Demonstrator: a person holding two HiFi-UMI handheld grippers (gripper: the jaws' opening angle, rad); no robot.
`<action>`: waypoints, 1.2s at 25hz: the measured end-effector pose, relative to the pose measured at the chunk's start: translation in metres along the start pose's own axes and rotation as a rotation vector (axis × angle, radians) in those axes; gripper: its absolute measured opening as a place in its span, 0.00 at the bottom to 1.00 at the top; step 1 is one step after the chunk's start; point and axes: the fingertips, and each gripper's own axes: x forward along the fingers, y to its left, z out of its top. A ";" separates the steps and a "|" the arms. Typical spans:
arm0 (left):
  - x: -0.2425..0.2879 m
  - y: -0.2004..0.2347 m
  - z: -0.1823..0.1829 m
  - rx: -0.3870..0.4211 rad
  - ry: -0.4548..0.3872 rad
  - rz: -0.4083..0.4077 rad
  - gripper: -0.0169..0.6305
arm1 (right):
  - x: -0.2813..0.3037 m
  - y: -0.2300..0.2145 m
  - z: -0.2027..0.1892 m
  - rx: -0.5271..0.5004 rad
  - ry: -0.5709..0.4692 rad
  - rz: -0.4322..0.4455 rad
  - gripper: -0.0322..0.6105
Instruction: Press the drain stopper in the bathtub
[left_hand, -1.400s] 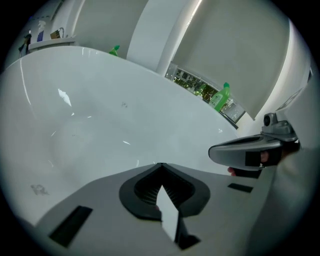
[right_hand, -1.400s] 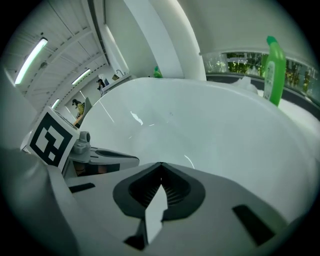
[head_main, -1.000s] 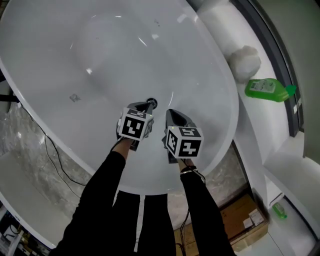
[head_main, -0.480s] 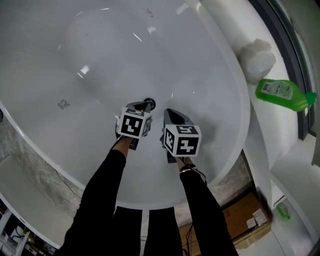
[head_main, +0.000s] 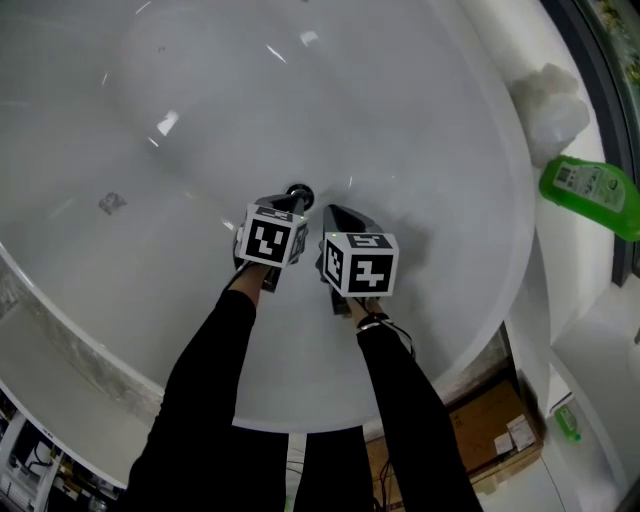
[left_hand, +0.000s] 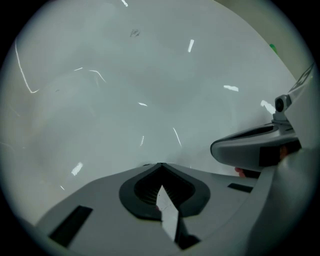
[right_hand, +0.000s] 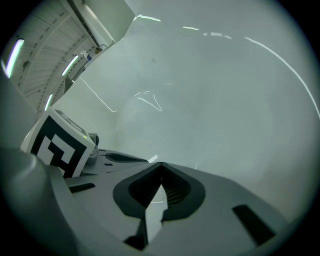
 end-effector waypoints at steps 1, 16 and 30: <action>0.003 0.001 -0.001 0.000 0.002 -0.001 0.03 | 0.004 -0.001 -0.002 -0.004 0.007 0.000 0.05; 0.049 0.017 -0.033 -0.021 0.059 0.019 0.03 | 0.032 -0.019 -0.027 0.039 0.053 0.011 0.05; 0.071 0.021 -0.041 -0.078 0.060 0.013 0.03 | 0.041 -0.023 -0.030 0.060 0.075 0.010 0.05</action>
